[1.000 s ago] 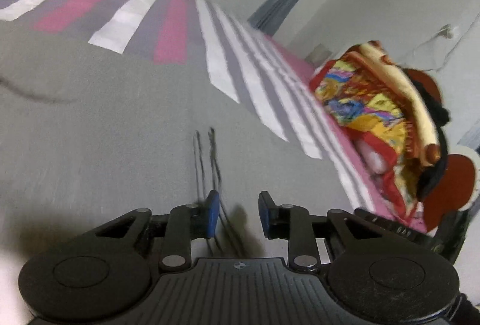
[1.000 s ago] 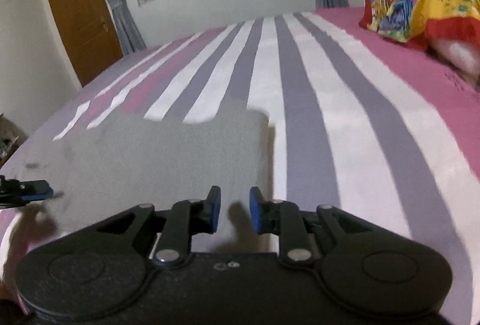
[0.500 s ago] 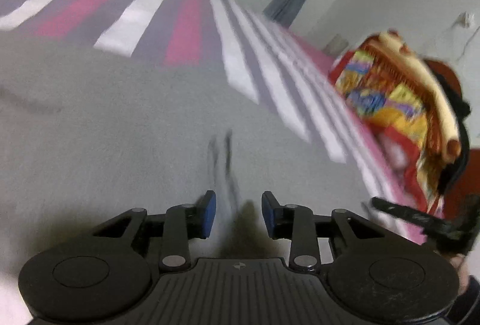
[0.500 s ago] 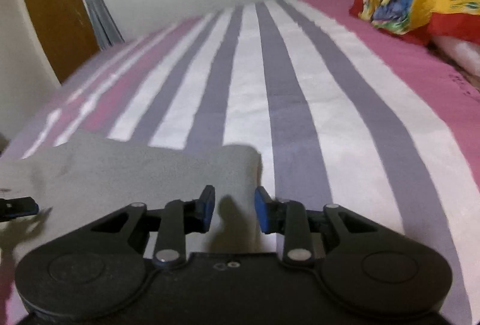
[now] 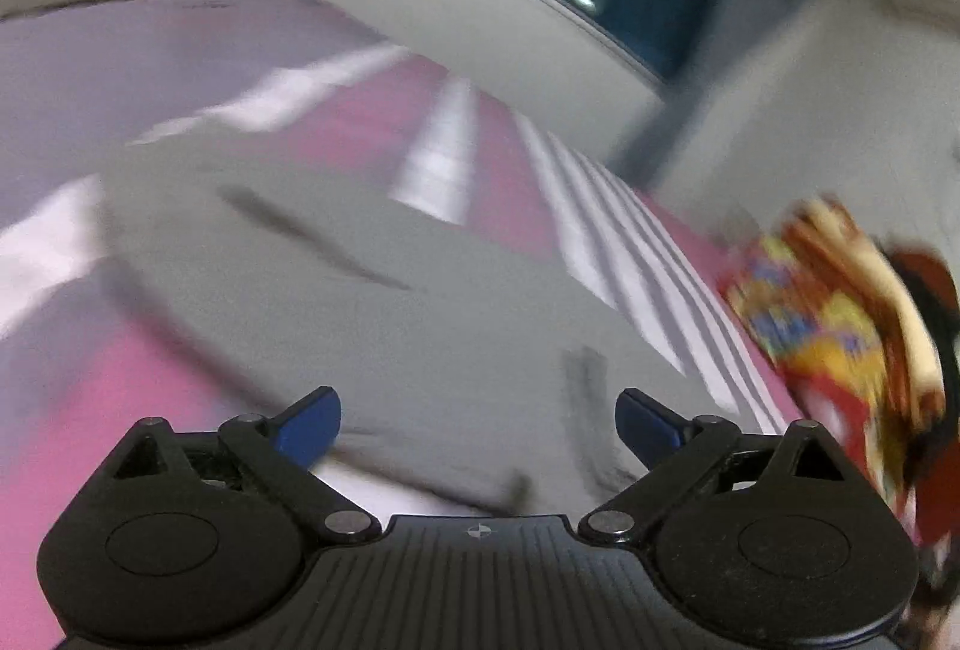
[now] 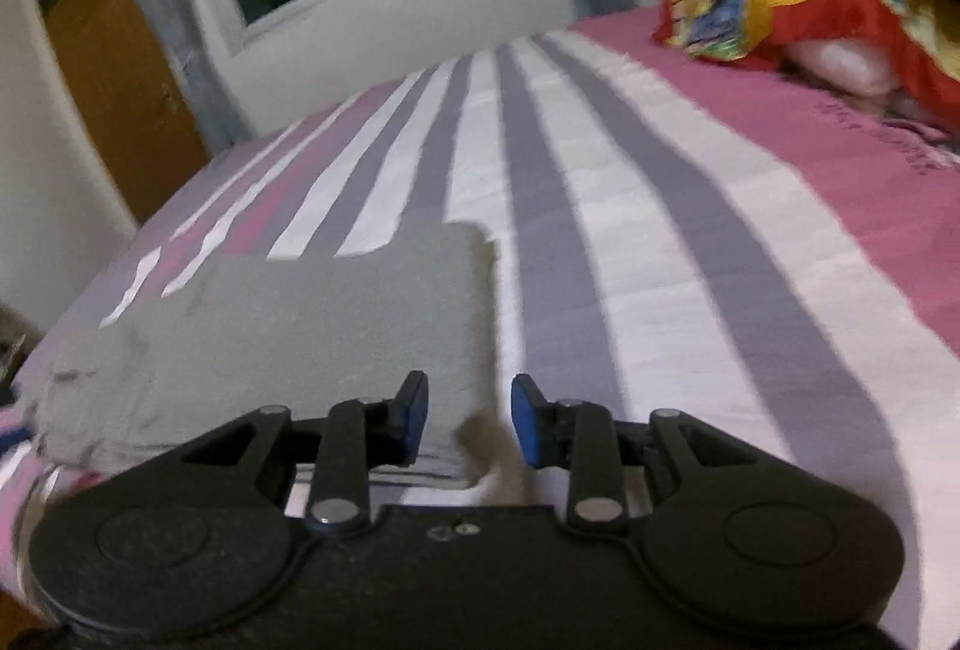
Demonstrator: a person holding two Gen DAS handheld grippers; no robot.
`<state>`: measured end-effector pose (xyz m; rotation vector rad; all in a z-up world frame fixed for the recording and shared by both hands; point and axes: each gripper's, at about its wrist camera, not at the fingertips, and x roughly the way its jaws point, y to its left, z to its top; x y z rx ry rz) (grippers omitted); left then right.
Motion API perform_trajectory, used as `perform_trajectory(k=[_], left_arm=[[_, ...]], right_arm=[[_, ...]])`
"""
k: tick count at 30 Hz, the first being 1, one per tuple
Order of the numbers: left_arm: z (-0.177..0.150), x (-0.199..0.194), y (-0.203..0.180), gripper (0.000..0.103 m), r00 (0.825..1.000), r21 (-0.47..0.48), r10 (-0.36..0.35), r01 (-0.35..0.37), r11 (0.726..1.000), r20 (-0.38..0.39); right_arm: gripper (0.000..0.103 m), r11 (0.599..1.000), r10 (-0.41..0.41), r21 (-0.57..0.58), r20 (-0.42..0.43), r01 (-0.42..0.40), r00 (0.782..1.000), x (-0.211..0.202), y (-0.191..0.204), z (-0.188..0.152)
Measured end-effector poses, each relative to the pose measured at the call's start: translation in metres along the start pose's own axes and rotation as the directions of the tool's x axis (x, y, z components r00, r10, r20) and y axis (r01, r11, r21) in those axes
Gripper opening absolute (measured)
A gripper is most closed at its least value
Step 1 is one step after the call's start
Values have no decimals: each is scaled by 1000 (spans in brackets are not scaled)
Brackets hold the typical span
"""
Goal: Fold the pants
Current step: 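Grasp the pants cuff end with the left gripper and lift it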
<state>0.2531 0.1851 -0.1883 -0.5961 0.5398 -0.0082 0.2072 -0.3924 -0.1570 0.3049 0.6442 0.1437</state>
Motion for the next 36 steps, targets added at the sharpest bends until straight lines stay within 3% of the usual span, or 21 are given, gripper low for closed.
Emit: perform_trajectory(k=[1, 3, 5, 8, 10, 17, 18, 19, 20, 21, 23, 24, 25, 26, 29, 33, 36], left_arm=[[2, -4, 22, 97, 1000, -62, 22, -22, 998, 8], [2, -9, 65, 97, 998, -198, 44, -36, 979, 35], [3, -7, 101, 97, 997, -324, 45, -25, 946, 56], [9, 7, 133, 97, 996, -422, -18, 53, 905, 88], [18, 20, 140, 97, 996, -416, -32, 64, 907, 83], [44, 78, 135, 97, 994, -307, -73, 93, 947, 77], [44, 81, 136, 83, 992, -301, -83, 108, 948, 92], [45, 78, 143, 47, 989, -328, -89, 122, 937, 114], [40, 79, 155, 30, 987, -427, -99, 144, 892, 126], [35, 70, 160, 30, 976, -471, -109, 188, 862, 191], [29, 50, 142, 30, 953, -368, -122, 222, 903, 277], [23, 49, 141, 30, 955, -340, -110, 204, 918, 276], [15, 59, 152, 30, 978, -385, -50, 127, 914, 203], [10, 63, 160, 30, 981, -421, -55, 131, 897, 188], [23, 59, 146, 31, 990, -369, -30, 81, 926, 141], [31, 52, 143, 35, 996, -346, -24, 54, 937, 90], [43, 56, 144, 36, 998, -340, -18, 36, 940, 55]], right_arm=[[37, 1000, -12, 21, 27, 11, 1000, -3, -4, -1], [53, 998, -46, 56, 88, 41, 995, -11, -8, -6], [85, 994, -83, 87, 144, 70, 986, -15, -6, -10], [91, 990, -99, 109, 146, 84, 984, -11, -10, -15], [94, 984, -128, 137, 109, 113, 986, -3, -13, -20], [96, 947, -225, 262, 126, 186, 966, -6, -29, -22], [96, 942, -233, 274, 121, 193, 965, -5, -32, -23], [96, 938, -241, 284, 116, 200, 964, -5, -34, -24], [96, 933, -250, 295, 111, 208, 962, -5, -36, -24], [96, 928, -259, 305, 108, 216, 960, -5, -36, -25], [96, 919, -284, 315, 108, 239, 953, -8, -38, -27], [96, 918, -290, 311, 107, 245, 951, -8, -38, -28], [97, 918, -299, 304, 102, 256, 949, -8, -36, -28], [98, 916, -309, 298, 91, 270, 947, -6, -36, -27], [101, 918, -332, 241, 28, 316, 943, 9, -33, -22], [100, 944, -318, 109, 62, 310, 946, 12, -29, -6], [102, 902, -431, 2, 68, 432, 900, 25, -41, 11]])
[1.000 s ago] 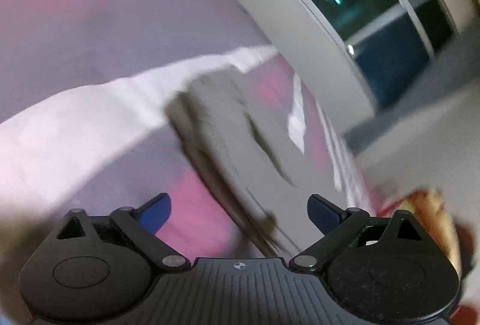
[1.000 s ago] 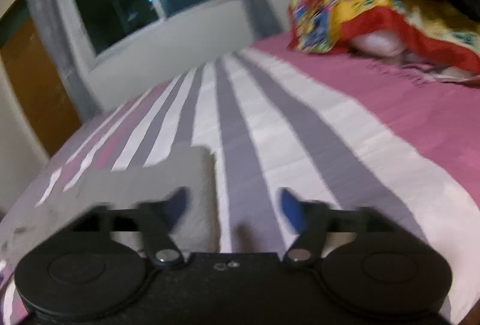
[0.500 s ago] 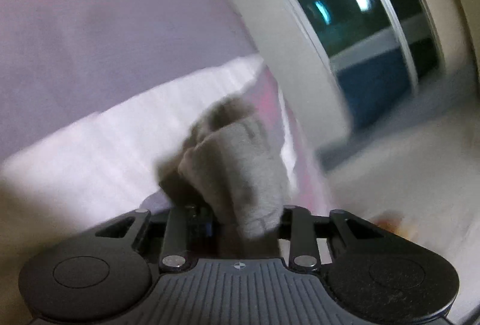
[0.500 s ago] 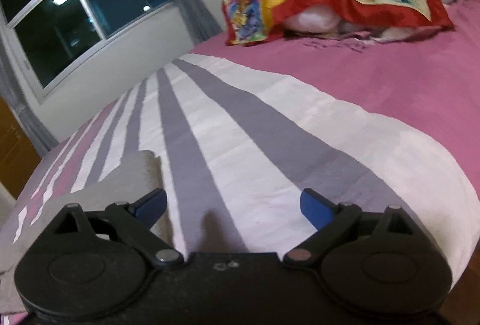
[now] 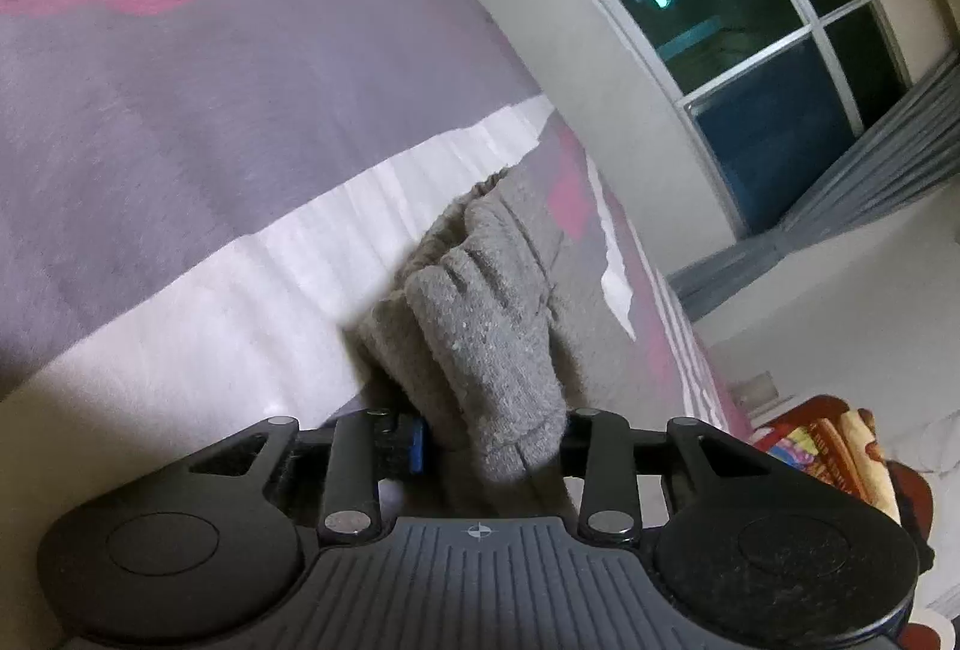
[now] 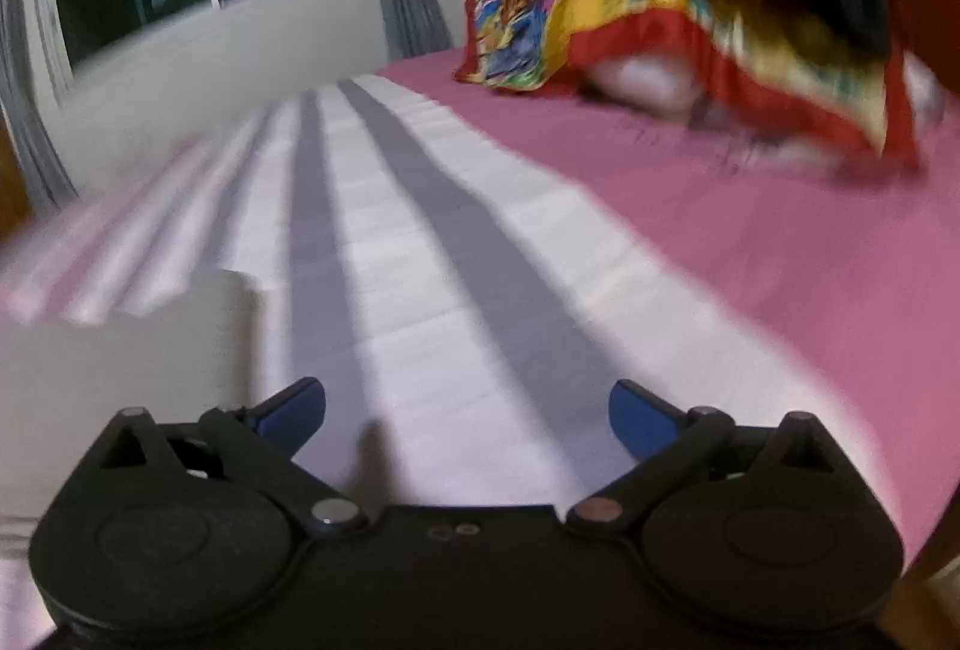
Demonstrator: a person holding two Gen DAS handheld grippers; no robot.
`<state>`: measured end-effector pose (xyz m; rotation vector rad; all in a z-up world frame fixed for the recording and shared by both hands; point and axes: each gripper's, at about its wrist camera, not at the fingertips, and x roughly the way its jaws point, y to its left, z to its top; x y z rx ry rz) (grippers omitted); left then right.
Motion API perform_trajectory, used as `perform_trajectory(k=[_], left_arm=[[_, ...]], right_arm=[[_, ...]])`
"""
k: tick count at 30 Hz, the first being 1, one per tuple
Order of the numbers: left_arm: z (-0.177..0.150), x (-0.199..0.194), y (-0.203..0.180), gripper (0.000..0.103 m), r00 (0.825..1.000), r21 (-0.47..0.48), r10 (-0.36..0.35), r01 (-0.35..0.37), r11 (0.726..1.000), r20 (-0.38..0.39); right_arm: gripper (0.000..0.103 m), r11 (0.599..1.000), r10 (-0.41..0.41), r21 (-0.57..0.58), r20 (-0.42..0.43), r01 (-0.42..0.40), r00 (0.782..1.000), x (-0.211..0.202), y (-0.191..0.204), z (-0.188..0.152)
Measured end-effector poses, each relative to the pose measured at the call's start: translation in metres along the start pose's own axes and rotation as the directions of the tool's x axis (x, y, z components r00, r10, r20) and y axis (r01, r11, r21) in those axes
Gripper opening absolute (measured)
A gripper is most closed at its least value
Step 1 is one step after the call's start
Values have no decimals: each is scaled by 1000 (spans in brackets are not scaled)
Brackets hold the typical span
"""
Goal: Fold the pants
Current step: 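Grasp the pants cuff end with the left gripper and lift it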
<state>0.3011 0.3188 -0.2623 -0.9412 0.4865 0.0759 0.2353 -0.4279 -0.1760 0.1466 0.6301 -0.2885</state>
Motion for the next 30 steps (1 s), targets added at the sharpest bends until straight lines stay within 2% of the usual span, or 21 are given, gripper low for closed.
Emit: perform_trajectory(k=[3, 5, 6, 9, 12, 14, 17, 19, 22, 26, 30], left_arm=[[6, 4, -6, 36, 1000, 19, 28, -28, 999, -13], [14, 18, -13, 36, 998, 47, 62, -61, 997, -12], [14, 16, -20, 35, 997, 67, 82, -81, 994, -7], [18, 9, -38, 32, 993, 111, 116, -117, 987, 14], [21, 1, -58, 31, 991, 142, 129, -133, 981, 39], [23, 0, -73, 31, 992, 169, 117, -124, 978, 54], [23, -11, -113, 31, 996, 253, 52, -68, 965, 70], [22, -12, -147, 31, 998, 320, 18, -39, 947, 67], [13, -8, -202, 31, 998, 431, -36, 11, 902, 50], [-16, 10, -271, 31, 995, 546, -98, 88, 833, -11], [-65, 33, -328, 31, 984, 643, -145, 179, 744, -105]], right_arm=[[103, 995, -96, 7, -12, 96, 995, 25, -28, 16], [103, 985, -167, 16, -153, 171, 974, 55, -49, 18], [103, 991, -127, 24, -157, 132, 979, 58, -57, 16], [103, 995, -92, -41, -142, 87, 986, 55, -59, 13], [103, 999, -41, -21, -103, 40, 994, 50, -69, 6], [103, 999, -29, -32, -74, 26, 997, 47, -69, 2], [103, 999, -20, -39, -42, 19, 999, 43, -71, -4], [103, 999, -16, -35, -23, 15, 1000, 42, -71, -5], [103, 999, -13, -31, -3, 12, 1000, 41, -71, -8], [103, 1000, 0, -27, 4, 0, 1000, 40, -73, -8], [103, 1000, 12, -25, 11, -12, 1000, 39, -75, -10]])
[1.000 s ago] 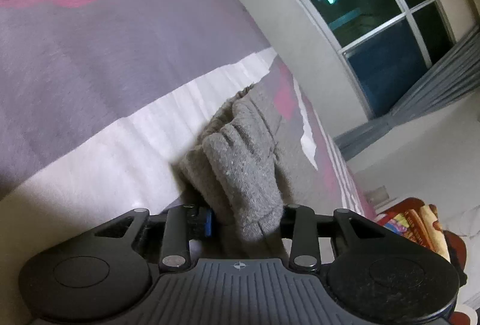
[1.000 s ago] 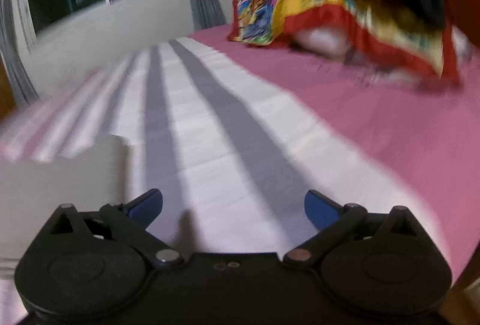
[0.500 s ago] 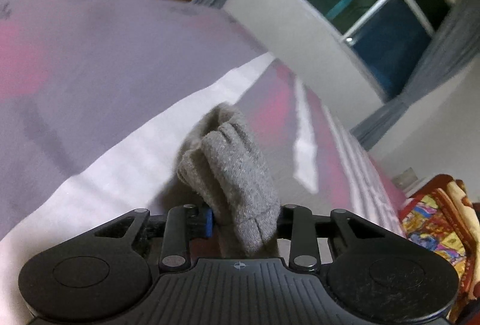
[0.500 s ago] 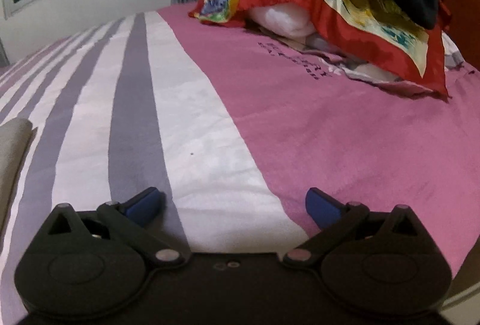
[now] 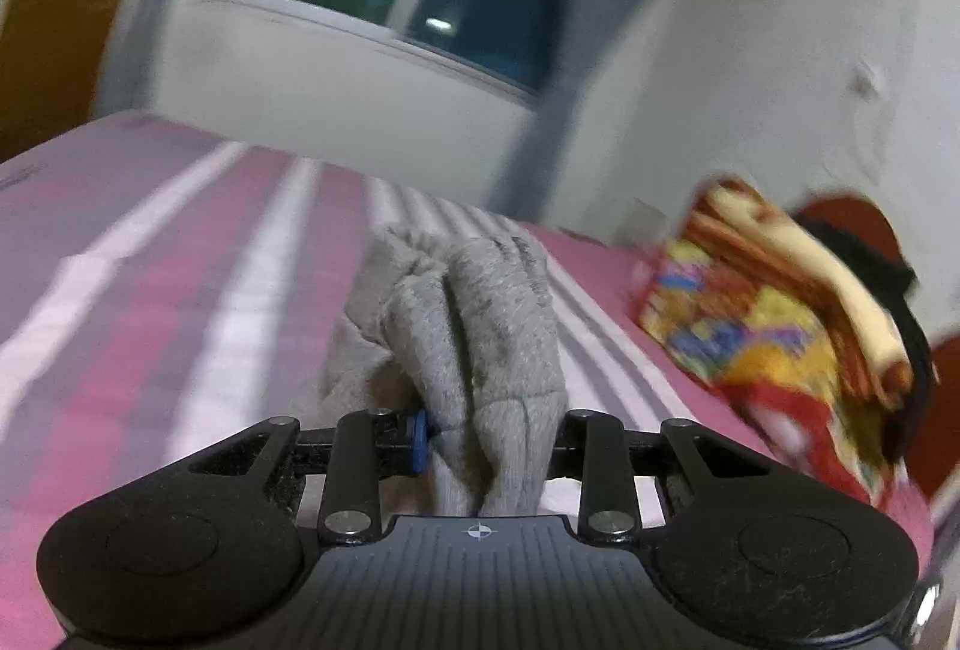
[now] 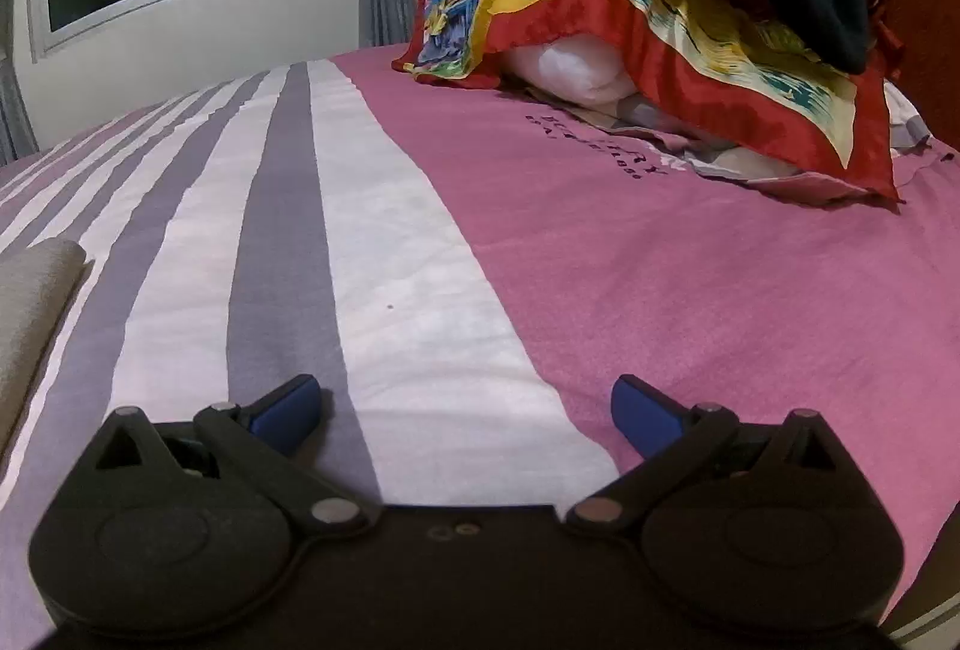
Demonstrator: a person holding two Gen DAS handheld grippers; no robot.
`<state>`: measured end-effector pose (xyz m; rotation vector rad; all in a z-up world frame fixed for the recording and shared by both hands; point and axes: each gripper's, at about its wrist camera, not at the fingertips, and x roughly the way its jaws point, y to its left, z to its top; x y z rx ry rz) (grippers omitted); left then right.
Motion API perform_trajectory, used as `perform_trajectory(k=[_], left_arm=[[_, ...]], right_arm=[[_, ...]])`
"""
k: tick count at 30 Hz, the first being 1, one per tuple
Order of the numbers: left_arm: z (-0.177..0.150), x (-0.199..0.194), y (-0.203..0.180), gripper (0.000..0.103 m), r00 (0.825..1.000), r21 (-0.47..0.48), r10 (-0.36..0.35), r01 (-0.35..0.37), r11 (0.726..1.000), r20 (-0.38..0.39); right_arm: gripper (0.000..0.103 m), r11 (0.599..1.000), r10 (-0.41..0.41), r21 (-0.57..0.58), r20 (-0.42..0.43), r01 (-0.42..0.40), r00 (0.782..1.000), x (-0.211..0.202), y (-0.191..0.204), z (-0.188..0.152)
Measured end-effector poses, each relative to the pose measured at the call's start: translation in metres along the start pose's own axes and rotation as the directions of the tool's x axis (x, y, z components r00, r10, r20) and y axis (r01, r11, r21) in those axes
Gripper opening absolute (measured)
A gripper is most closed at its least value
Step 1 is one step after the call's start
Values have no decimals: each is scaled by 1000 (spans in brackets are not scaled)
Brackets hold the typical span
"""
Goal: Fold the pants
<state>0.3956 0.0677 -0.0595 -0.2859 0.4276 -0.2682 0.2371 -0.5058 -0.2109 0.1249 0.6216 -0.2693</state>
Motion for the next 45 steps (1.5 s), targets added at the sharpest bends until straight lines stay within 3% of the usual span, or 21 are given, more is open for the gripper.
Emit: perform_trajectory(k=[6, 15, 17, 19, 20, 21, 23, 26, 28, 29, 30, 32, 33, 35, 37, 39, 41, 45], left_arm=[[-38, 43, -83, 31, 989, 139, -80, 97, 985, -124], [-101, 82, -155, 31, 961, 315, -76, 161, 936, -265], [-111, 97, -168, 33, 948, 340, -76, 185, 922, -310], [-123, 111, -178, 41, 927, 361, -69, 211, 909, -369], [-129, 113, -181, 54, 924, 376, -71, 222, 900, -375], [-133, 113, -184, 75, 918, 373, -93, 246, 895, -385], [-134, 106, -186, 85, 899, 323, -161, 307, 895, -407], [-126, 72, -183, 86, 923, 333, -177, 295, 896, -341], [-120, 39, -161, 87, 946, 319, -158, 249, 914, -284], [-119, 21, -148, 87, 958, 323, -124, 206, 924, -257], [-120, 1, -131, 87, 971, 329, -82, 155, 931, -225], [-128, -36, -93, 87, 980, 319, 9, 55, 946, -196], [-134, -49, -75, 87, 980, 298, 43, 18, 955, -196], [-145, -63, -43, 87, 968, 258, 103, -43, 965, -227], [-151, -70, -27, 87, 963, 263, 150, -88, 961, -225], [-152, -68, -13, 87, 955, 249, 178, -117, 961, -238], [-155, -62, -6, 87, 955, 242, 170, -110, 964, -243], [-158, -54, -4, 87, 957, 276, 158, -87, 957, -245]], right_arm=[[103, 1000, 15, 7, 17, -15, 1000, -1, -2, -3], [103, 999, 30, 24, 45, -31, 999, -4, -4, -7], [103, 999, 29, 24, 50, -30, 998, -4, -4, -8], [103, 999, 28, 22, 51, -30, 998, -4, -4, -8], [103, 999, 28, 22, 49, -29, 998, -4, -3, -8], [103, 999, 27, 22, 46, -29, 999, -4, -3, -8], [103, 999, 27, 21, 39, -28, 999, -4, -3, -7], [103, 999, 37, 23, 5, -38, 999, -4, -5, -2], [100, 999, 39, 18, -64, -38, 997, -8, -4, 9], [75, 998, 59, 37, -42, -57, 997, -21, -4, 16], [61, 991, 121, 54, 11, -121, 993, -37, -2, 21], [63, 966, 249, 59, 62, -253, 967, -65, 14, 31], [63, 939, 333, 74, 46, -335, 942, -70, 23, 35], [64, 845, 521, 140, 1, -516, 853, -71, 48, 37], [64, 798, 593, 151, -22, -584, 805, -70, 80, 35], [55, 760, 645, 148, -55, -633, 762, -67, 111, 33], [51, 752, 657, 138, -83, -645, 749, -64, 136, 32], [50, 773, 634, 185, -174, -607, 754, -42, 165, 32]])
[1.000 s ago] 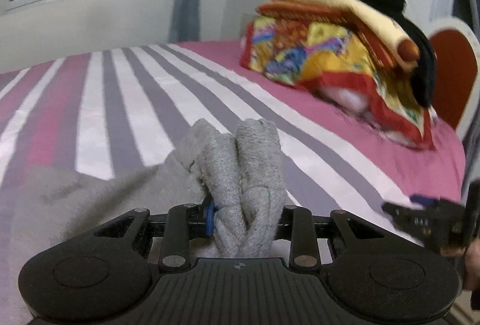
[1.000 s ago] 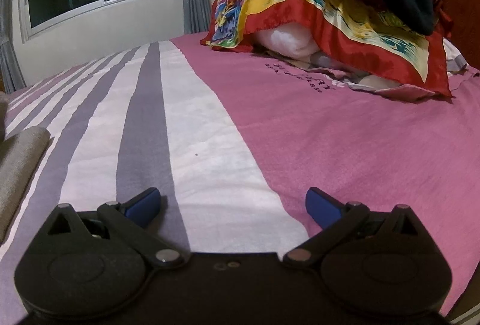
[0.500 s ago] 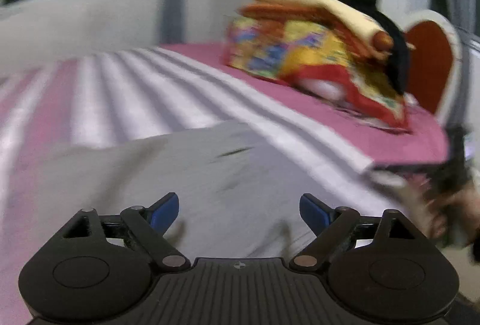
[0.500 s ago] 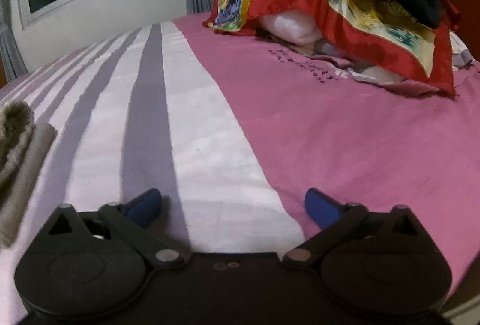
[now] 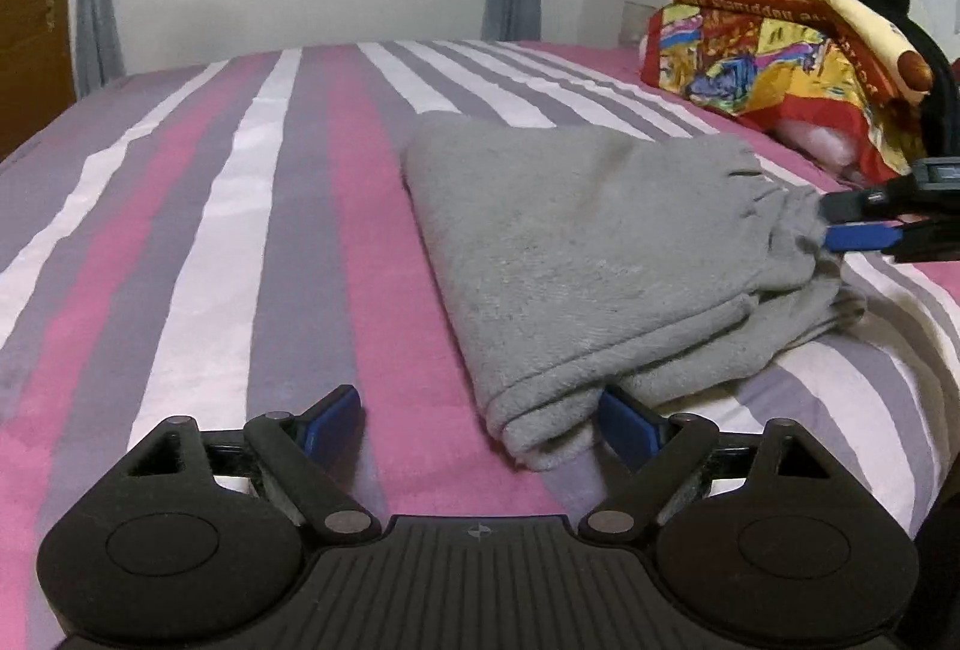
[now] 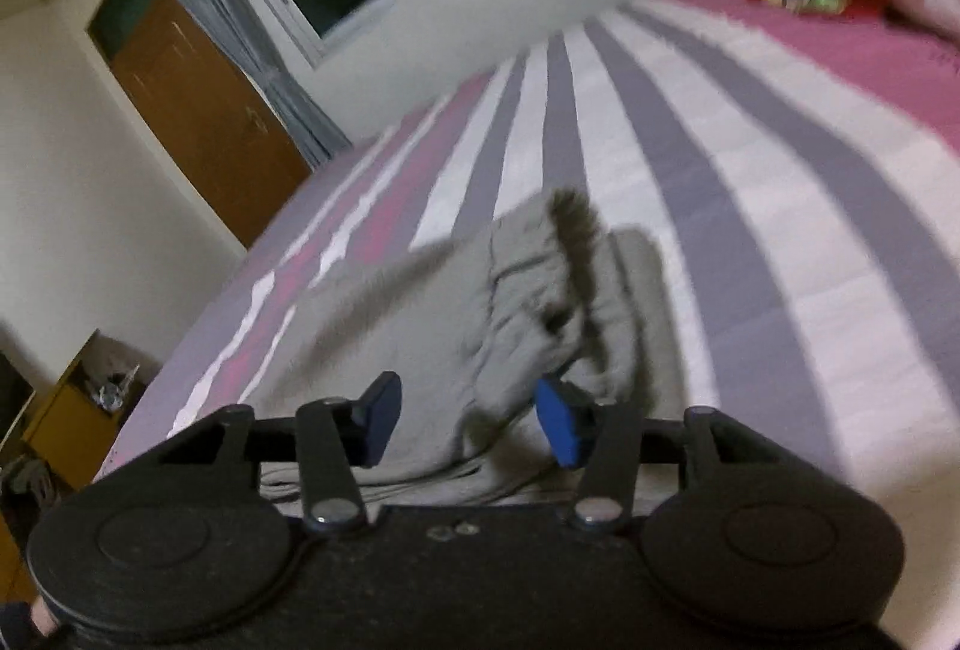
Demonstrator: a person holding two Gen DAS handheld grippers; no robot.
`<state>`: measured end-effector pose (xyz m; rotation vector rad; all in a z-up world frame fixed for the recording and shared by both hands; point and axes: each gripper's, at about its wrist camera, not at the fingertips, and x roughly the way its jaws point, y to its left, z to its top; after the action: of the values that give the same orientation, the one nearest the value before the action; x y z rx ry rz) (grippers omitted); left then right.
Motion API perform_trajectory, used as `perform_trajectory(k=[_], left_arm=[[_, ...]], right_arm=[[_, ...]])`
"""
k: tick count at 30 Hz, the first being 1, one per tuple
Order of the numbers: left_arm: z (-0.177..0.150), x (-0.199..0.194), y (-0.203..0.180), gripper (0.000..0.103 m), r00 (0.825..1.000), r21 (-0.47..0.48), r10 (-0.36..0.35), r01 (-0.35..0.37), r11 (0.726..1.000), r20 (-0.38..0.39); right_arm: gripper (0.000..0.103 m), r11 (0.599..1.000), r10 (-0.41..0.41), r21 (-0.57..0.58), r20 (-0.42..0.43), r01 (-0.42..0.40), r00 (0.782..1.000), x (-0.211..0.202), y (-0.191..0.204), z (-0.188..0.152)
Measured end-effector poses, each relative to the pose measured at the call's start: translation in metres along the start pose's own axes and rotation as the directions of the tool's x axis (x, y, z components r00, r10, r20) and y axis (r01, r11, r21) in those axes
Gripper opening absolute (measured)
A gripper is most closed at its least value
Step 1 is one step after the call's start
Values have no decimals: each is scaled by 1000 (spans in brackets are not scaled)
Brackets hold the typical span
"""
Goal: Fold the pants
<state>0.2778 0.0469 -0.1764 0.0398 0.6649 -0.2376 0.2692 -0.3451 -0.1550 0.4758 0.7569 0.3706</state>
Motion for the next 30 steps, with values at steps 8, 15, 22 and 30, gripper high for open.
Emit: perform_trajectory(k=[8, 15, 22, 30], left_arm=[[-1, 2, 6, 80, 1000, 21, 19, -19, 1000, 11], [-10, 3, 23, 79, 999, -100, 17, -12, 995, 51], [-10, -2, 21, 79, 1000, -71, 22, -21, 997, 16], [-16, -4, 27, 79, 1000, -115, 2, 1, 993, 27]], right_arm=[[21, 994, -94, 62, -21, 95, 995, 25, 3, 9], [14, 998, -30, 51, 131, 24, 991, -30, 11, 11], [32, 967, -58, 252, 50, 44, 997, -11, -38, -3], [59, 925, 7, 380, 47, -25, 999, -19, -57, -19]])
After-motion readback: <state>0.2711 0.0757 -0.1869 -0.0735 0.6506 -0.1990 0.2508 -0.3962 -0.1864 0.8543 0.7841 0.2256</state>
